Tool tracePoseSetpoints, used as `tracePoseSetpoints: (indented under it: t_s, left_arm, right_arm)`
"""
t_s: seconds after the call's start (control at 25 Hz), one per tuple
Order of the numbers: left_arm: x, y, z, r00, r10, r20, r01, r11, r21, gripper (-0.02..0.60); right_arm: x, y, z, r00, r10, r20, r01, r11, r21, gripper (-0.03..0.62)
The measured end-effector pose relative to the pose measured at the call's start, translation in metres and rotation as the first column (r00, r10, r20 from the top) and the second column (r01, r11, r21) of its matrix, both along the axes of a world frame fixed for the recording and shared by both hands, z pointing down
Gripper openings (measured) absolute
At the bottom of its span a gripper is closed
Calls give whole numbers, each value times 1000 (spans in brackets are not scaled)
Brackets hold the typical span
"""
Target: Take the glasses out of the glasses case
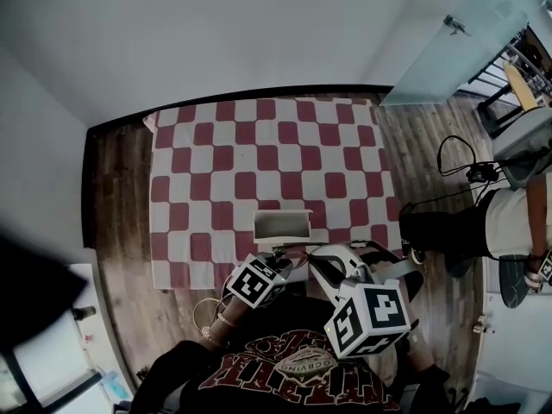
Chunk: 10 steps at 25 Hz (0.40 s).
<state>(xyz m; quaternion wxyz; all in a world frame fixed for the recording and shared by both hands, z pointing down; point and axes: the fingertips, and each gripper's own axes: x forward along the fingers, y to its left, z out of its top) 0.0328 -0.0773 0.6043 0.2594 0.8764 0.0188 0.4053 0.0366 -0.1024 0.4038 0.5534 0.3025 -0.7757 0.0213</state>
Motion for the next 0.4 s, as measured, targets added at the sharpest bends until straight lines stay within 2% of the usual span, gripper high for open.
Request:
tracePoseSetpoints:
  t_s: [0.4]
  left_arm:
    - [4, 5, 0, 1000, 3, -2, -3, 1000, -4, 10]
  right_arm:
    - [5, 7, 4, 1000, 9, -8, -9, 1000, -12, 23]
